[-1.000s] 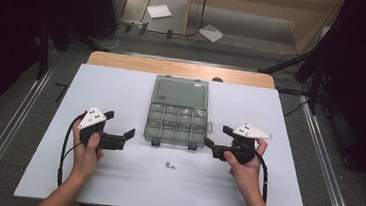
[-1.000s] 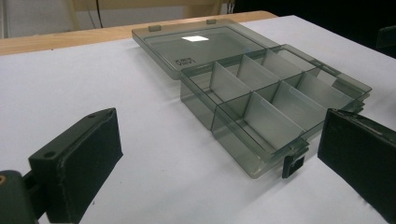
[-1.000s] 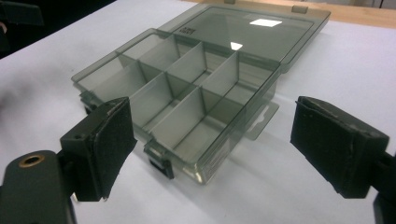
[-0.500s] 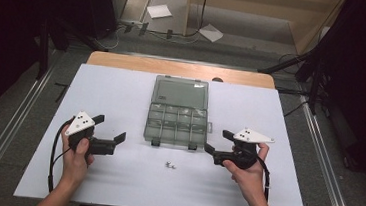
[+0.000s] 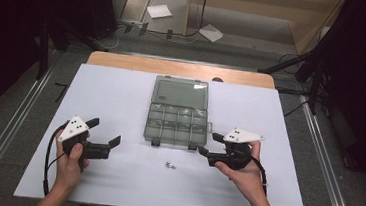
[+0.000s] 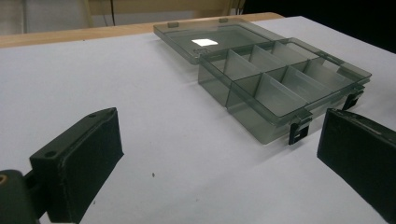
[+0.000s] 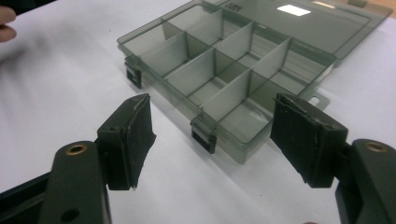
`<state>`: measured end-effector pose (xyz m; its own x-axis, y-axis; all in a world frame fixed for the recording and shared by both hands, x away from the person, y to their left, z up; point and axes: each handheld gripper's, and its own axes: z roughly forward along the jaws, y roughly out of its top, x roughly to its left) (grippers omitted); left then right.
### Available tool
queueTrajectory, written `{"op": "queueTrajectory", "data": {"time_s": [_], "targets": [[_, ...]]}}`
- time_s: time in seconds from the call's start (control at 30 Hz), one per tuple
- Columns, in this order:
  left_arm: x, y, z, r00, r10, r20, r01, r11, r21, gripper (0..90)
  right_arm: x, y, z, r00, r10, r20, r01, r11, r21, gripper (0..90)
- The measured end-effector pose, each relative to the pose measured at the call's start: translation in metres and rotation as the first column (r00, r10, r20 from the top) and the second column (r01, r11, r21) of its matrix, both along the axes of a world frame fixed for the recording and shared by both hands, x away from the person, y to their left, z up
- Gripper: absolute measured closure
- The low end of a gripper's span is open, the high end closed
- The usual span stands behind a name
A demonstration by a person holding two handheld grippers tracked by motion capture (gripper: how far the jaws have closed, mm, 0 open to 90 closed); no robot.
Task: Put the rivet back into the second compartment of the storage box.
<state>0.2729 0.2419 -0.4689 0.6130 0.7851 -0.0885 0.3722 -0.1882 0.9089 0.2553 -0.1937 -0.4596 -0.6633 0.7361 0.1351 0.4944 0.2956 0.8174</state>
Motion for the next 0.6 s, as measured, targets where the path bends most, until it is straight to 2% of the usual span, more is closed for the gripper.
{"op": "queueTrajectory", "data": {"time_s": [0.17, 0.3, 0.47, 0.6], "targets": [[0.000, 0.000, 0.000, 0.9996, 0.026, 0.007, -0.026, 0.9995, -0.018, 0.0, 0.001, 0.006, 0.002, 0.9981, 0.056, -0.027, -0.056, 0.998, -0.021, 36.9], [0.001, -0.001, -0.002, 0.9996, 0.026, 0.013, -0.026, 0.9997, 0.002, 0.0, 0.002, 0.012, 0.003, 0.9945, 0.091, -0.053, -0.093, 0.995, -0.035, 42.6], [-0.002, 0.001, -0.002, 0.9992, 0.039, 0.012, -0.039, 0.9991, 0.012, 0.0, 0.005, 0.024, 0.002, 0.9820, 0.166, -0.090, -0.170, 0.985, -0.038, 49.9], [-0.004, 0.005, -0.001, 0.9997, 0.024, 0.005, -0.025, 0.9996, 0.015, 0.0, 0.008, 0.030, 0.000, 0.9710, 0.206, -0.122, -0.211, 0.977, -0.035, 57.2]]}}
